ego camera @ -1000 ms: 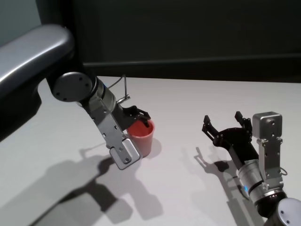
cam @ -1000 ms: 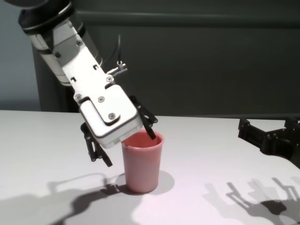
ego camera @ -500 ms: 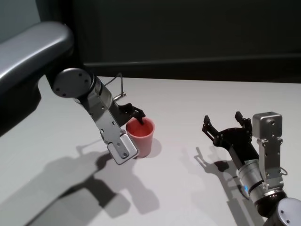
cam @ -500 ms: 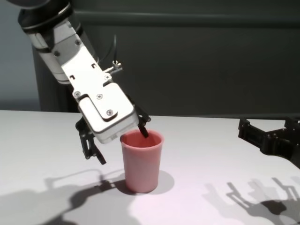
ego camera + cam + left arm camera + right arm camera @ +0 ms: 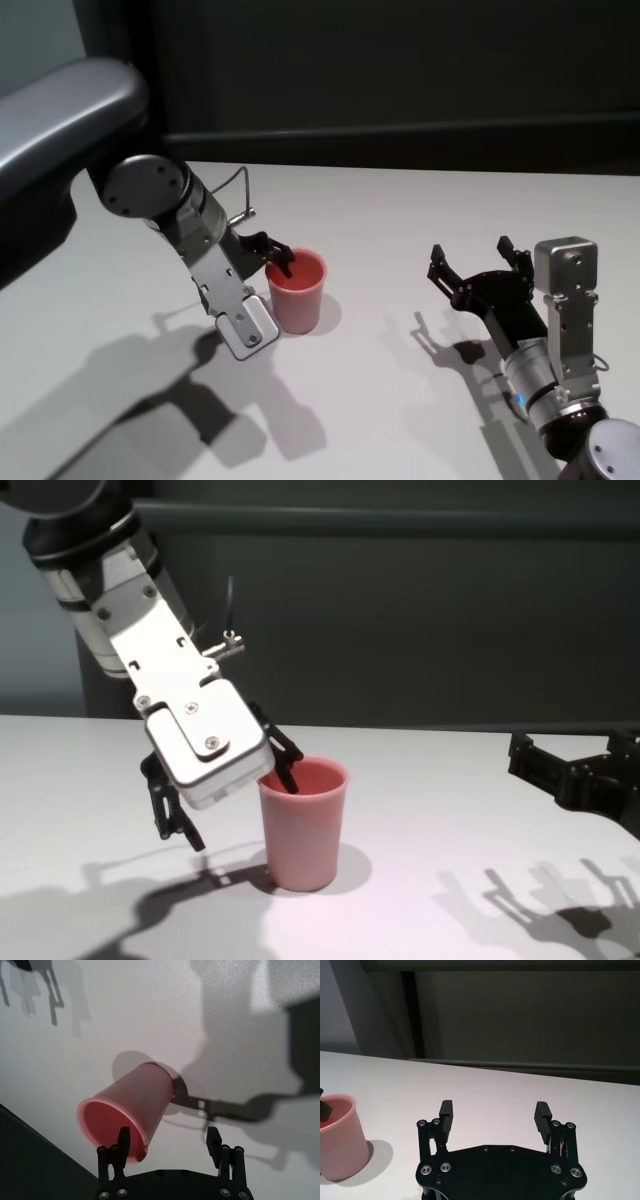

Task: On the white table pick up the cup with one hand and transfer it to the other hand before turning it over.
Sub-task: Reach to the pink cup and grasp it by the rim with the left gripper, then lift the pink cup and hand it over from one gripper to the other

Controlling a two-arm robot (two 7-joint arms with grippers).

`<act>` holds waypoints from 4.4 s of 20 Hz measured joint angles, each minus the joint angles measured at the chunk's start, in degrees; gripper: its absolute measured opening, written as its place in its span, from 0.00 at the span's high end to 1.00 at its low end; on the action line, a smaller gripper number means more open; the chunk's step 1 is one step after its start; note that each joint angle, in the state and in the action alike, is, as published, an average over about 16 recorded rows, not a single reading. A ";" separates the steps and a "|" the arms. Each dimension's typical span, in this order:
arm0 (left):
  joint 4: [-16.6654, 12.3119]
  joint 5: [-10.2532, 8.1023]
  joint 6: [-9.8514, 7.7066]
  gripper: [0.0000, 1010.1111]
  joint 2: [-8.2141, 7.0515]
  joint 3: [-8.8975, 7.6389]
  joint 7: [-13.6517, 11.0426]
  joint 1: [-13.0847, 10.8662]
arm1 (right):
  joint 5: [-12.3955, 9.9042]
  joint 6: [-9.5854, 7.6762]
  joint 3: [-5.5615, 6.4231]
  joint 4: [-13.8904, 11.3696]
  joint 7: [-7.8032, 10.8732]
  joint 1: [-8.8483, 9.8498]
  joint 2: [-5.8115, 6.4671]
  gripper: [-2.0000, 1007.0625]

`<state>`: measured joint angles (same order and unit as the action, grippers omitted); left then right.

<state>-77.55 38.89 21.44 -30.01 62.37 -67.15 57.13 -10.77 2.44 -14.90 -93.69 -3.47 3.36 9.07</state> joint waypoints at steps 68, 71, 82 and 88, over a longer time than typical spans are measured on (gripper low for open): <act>0.66 -2.23 -1.40 0.95 -0.16 1.38 2.27 0.42 | 0.00 0.00 0.00 0.00 0.00 0.00 0.00 0.01; 0.54 -3.47 -1.71 0.95 -0.41 0.97 2.39 0.27 | 0.00 0.00 0.00 0.00 0.00 0.00 0.00 0.01; 0.40 -12.58 -4.20 0.95 -2.39 -2.89 4.53 -1.03 | 0.00 0.00 0.00 0.00 0.00 0.00 0.00 0.01; 0.91 -20.27 -6.20 0.95 -3.34 -6.92 7.27 -2.52 | 0.00 0.00 0.00 0.00 0.00 0.00 0.00 0.01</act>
<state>-76.64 18.61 15.24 -33.35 55.46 -59.88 54.60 -10.77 2.44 -14.90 -93.69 -3.47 3.36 9.07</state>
